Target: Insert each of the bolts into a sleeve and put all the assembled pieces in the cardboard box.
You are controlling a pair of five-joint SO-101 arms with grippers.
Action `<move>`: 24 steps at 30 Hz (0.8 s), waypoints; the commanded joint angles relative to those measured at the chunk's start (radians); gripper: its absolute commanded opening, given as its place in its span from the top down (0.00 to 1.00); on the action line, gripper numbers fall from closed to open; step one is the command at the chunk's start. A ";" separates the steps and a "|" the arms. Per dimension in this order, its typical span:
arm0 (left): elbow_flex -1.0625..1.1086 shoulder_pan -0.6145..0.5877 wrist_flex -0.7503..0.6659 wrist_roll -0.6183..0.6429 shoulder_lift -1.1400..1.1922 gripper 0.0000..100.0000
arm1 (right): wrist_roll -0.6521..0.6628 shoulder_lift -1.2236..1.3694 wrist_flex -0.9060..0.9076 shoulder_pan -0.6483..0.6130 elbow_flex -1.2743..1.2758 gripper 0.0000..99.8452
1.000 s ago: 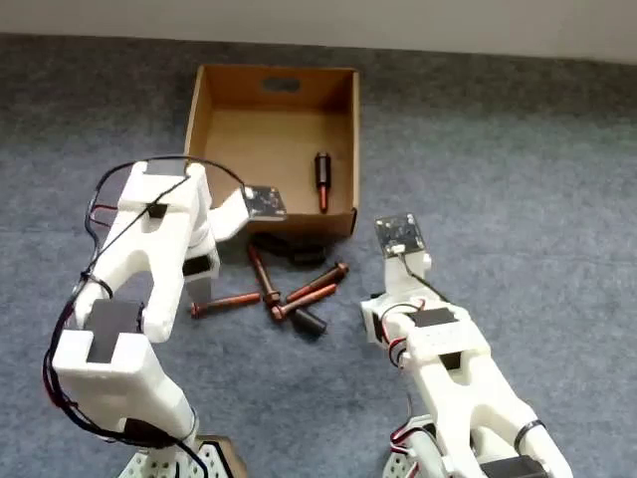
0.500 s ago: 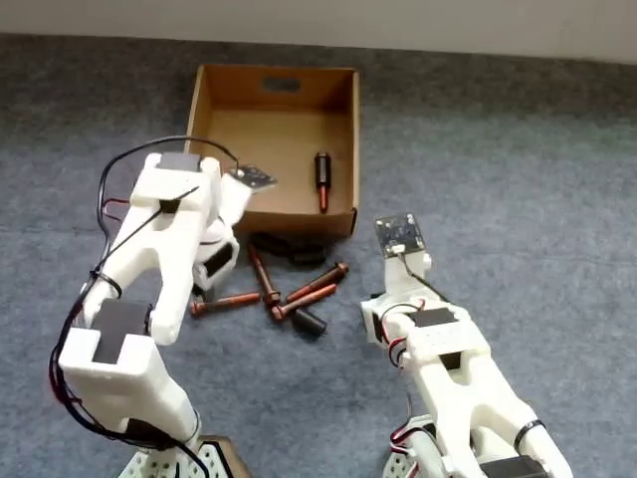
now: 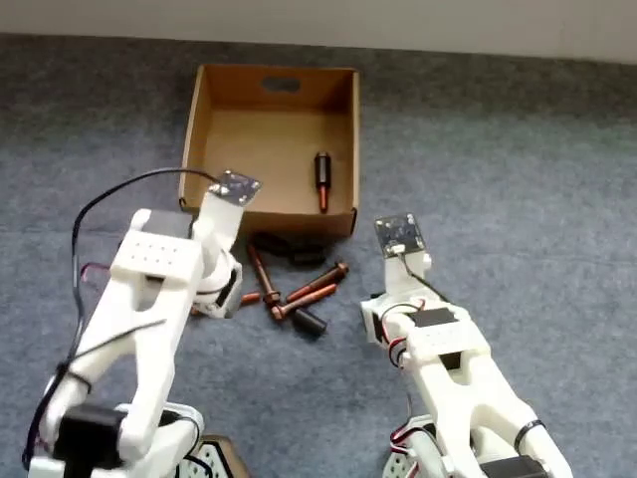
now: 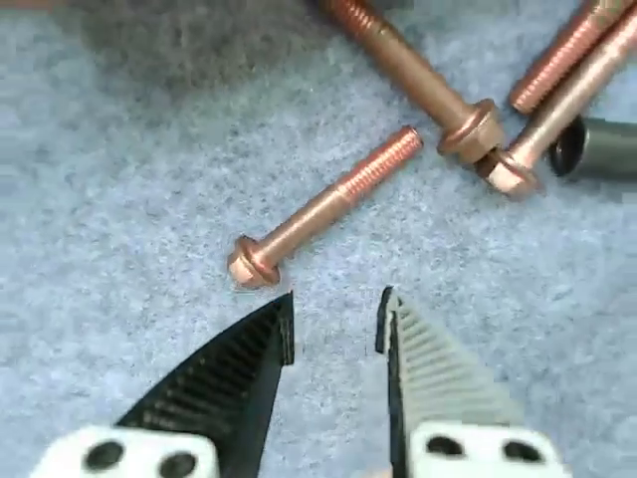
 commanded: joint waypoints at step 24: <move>-0.079 -0.054 -0.176 0.872 0.305 0.79 | 0.055 -0.025 -0.016 -0.007 -0.002 0.99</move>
